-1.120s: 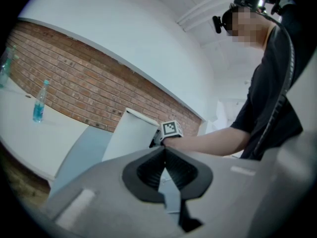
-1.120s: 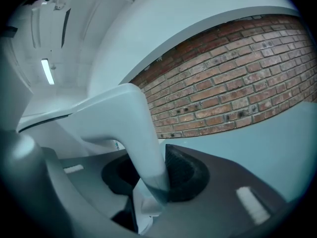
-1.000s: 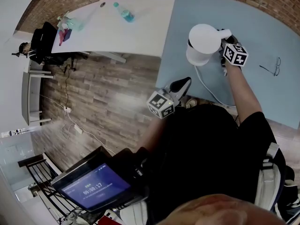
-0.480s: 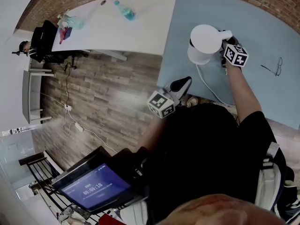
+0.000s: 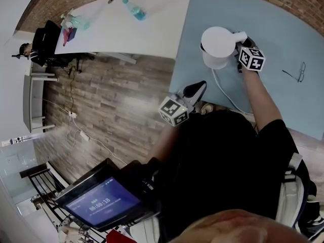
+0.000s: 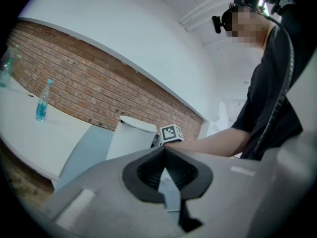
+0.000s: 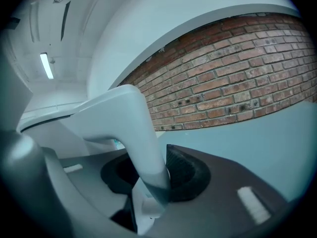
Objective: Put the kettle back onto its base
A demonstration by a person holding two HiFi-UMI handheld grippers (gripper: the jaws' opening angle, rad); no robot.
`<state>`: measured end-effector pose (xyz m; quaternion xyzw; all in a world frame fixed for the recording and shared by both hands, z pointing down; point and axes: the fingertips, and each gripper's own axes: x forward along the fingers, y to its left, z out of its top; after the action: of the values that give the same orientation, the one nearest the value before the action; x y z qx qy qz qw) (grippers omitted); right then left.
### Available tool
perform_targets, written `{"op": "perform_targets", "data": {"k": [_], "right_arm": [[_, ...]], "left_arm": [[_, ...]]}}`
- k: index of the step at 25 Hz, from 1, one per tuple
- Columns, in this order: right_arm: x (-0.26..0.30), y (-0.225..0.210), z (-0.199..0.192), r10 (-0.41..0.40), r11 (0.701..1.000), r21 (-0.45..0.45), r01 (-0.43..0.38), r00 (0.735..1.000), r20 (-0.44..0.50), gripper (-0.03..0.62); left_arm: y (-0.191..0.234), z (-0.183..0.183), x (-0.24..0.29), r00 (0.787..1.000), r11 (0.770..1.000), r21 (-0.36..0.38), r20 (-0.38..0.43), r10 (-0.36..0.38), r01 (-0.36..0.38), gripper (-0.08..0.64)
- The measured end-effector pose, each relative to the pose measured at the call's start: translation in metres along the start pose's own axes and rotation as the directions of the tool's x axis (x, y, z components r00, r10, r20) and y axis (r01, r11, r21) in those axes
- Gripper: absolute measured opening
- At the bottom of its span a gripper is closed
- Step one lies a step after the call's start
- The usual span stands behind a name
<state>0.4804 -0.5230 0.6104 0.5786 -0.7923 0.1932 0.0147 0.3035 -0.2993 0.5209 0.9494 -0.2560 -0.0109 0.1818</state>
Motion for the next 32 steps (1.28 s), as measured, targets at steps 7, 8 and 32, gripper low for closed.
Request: {"op": "perform_targets", "data": {"k": [7, 8, 32], "right_arm": [[0.0, 0.003, -0.003, 0.003, 0.999, -0.033, -0.003, 1.0, 0.008, 0.13], [0.0, 0.003, -0.004, 0.004, 0.999, -0.036, -0.003, 1.0, 0.007, 0.13], [-0.006, 0.005, -0.012, 0.065, 0.995, -0.067, -0.068, 0.996, -0.056, 0.157]], "left_arm": [[0.001, -0.001, 0.002, 1.0, 1.0, -0.004, -0.003, -0.017, 0.017, 0.003], [0.001, -0.001, 0.002, 1.0, 1.0, -0.005, -0.004, -0.02, 0.02, 0.003], [-0.003, 0.0, 0.009, 0.985, 0.987, 0.007, -0.06, -0.162, 0.163, 0.003]]}}
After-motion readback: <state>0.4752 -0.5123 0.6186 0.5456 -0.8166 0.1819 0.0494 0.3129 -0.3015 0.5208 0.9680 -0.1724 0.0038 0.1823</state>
